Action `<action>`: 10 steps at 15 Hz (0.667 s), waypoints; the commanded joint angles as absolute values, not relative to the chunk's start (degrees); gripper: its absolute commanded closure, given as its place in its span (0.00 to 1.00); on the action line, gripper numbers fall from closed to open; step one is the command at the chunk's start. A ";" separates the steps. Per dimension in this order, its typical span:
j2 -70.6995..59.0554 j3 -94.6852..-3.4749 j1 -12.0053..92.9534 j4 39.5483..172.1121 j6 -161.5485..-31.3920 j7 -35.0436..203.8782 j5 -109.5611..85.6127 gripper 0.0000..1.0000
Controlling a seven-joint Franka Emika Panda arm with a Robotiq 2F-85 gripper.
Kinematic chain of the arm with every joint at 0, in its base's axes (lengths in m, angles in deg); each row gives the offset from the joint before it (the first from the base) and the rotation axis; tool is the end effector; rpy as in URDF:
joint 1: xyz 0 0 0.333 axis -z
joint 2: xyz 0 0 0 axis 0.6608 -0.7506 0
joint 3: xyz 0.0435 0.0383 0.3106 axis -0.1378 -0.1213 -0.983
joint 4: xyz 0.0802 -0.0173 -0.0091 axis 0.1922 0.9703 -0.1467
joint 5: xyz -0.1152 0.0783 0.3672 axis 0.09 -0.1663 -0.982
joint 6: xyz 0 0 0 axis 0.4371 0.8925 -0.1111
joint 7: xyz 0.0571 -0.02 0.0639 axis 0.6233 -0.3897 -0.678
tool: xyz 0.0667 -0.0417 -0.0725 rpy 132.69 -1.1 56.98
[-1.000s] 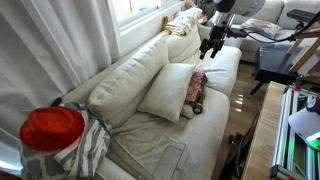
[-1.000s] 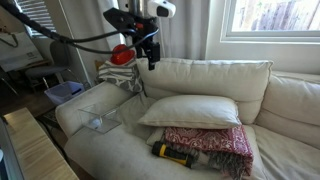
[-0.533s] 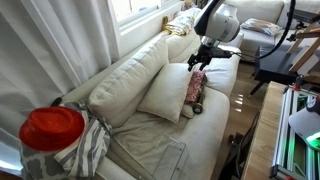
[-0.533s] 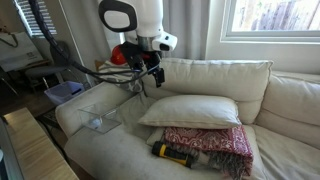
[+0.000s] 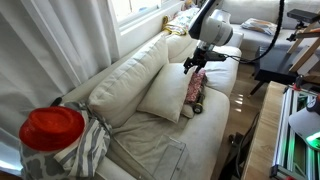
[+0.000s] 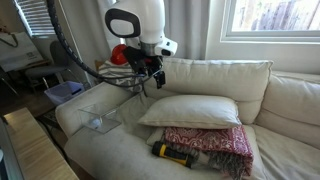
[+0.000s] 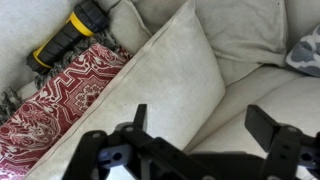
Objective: Pick up the white pillow and place it on the left corner on the couch
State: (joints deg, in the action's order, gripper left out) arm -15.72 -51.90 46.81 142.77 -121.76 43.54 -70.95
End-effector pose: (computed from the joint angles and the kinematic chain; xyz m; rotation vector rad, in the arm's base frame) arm 0.5163 -0.0985 0.1553 -2.7739 0.5552 -0.2727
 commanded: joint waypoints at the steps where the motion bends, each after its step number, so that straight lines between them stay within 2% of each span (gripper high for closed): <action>1: -20.05 -52.28 48.37 139.60 -120.20 44.14 -73.05 0.00; 10: -37.56 -53.01 52.96 126.44 -115.17 45.56 -74.67 0.00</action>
State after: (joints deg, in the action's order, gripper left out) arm -31.06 -51.99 50.63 132.61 -117.01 45.55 -73.00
